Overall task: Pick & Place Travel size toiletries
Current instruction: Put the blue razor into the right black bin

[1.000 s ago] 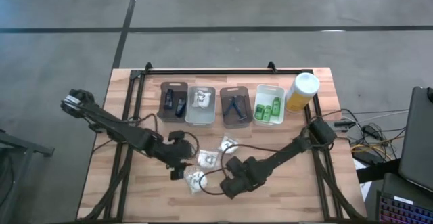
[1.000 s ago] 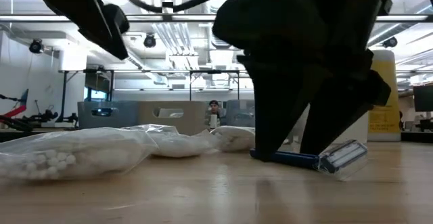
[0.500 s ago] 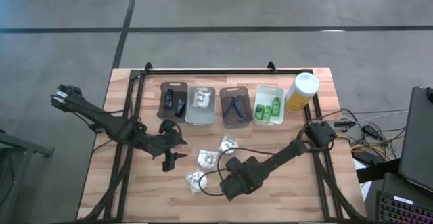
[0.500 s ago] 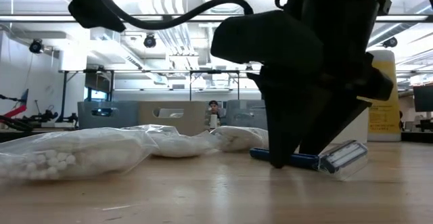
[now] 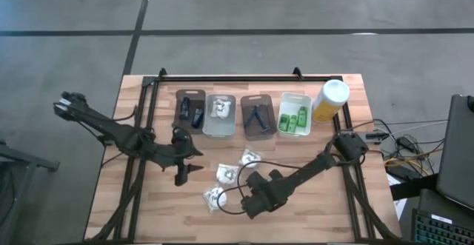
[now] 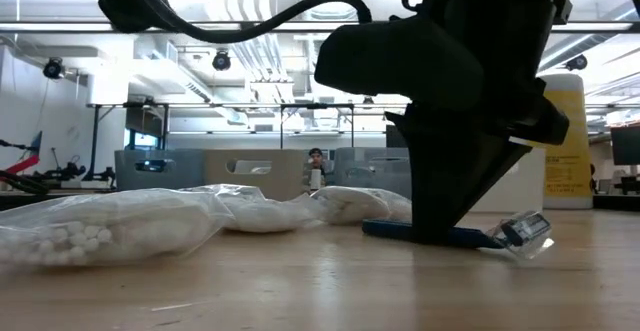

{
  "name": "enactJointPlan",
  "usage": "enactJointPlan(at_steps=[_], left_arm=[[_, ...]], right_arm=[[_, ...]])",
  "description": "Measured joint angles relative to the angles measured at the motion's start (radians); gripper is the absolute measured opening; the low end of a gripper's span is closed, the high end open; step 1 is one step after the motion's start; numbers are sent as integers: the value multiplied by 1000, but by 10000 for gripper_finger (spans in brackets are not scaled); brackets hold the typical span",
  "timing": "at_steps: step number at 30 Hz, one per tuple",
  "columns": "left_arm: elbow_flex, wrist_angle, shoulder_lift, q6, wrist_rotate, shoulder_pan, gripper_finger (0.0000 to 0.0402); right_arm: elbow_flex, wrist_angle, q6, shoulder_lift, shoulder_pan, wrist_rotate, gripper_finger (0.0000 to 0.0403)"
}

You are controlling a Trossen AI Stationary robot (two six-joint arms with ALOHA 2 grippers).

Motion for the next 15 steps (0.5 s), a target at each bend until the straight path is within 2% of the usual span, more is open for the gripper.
enactJointPlan(at_steps=[6, 11, 15], left_arm=[[0, -1, -47, -12, 1, 0, 229], [1, 0, -90, -14, 0, 0, 229], [1, -1, -119, -14, -49, 0, 229]], right_arm=[[-7, -33, 70, -84, -3, -10, 23], [-4, -38, 164, -223, -13, 96, 23], [-4, -55, 183, -323, -67, 215, 23]])
